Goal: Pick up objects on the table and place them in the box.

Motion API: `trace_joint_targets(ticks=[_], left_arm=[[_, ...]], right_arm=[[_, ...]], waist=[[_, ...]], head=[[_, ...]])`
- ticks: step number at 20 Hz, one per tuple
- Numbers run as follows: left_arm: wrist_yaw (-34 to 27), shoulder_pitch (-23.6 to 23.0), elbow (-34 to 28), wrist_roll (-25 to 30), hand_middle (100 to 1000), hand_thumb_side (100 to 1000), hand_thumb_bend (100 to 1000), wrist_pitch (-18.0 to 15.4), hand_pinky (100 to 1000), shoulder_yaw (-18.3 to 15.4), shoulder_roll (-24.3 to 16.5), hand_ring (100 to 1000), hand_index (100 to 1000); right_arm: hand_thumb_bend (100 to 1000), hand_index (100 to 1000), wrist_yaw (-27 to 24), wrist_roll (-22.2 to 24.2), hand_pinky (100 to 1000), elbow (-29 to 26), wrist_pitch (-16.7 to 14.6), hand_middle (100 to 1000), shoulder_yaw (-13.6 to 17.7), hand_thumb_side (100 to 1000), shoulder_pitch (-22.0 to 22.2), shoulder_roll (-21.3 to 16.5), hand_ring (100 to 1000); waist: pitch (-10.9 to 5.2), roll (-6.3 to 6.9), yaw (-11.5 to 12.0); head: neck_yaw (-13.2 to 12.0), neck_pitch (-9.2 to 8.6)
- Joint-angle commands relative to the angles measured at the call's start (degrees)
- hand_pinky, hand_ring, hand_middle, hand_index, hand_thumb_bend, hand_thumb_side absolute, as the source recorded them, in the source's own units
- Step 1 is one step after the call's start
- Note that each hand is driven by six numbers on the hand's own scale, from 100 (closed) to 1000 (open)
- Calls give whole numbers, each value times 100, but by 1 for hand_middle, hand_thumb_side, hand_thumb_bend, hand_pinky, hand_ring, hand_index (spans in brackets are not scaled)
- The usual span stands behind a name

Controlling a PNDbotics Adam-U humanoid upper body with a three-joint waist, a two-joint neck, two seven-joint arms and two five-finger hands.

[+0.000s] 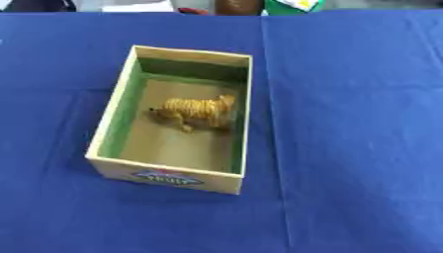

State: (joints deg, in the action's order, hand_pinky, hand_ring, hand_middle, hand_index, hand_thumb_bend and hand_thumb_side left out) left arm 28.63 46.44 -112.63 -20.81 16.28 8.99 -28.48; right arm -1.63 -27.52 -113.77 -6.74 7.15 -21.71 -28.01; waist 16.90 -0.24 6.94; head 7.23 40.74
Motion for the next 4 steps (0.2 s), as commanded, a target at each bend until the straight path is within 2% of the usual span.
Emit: trace_joint_targets(ticks=[1, 4], left_arm=[[-815, -189, -188, -999, 578, 614, 100, -410, 491, -330, -252, 609, 812], [-1279, -544, -196, -1592, 576, 573, 100, -872, 490, -584, -354, 612, 806]], right_arm=[[100, 854, 19, -50, 813, -82, -26, 759, 76, 998, -88, -129, 685], [100, 854, 26, -74, 812, -82, -41, 759, 84, 998, -100, -128, 685]], waist=[[-77, -15, 8], [-56, -37, 24]], head=[[5, 7], [-10, -22]])
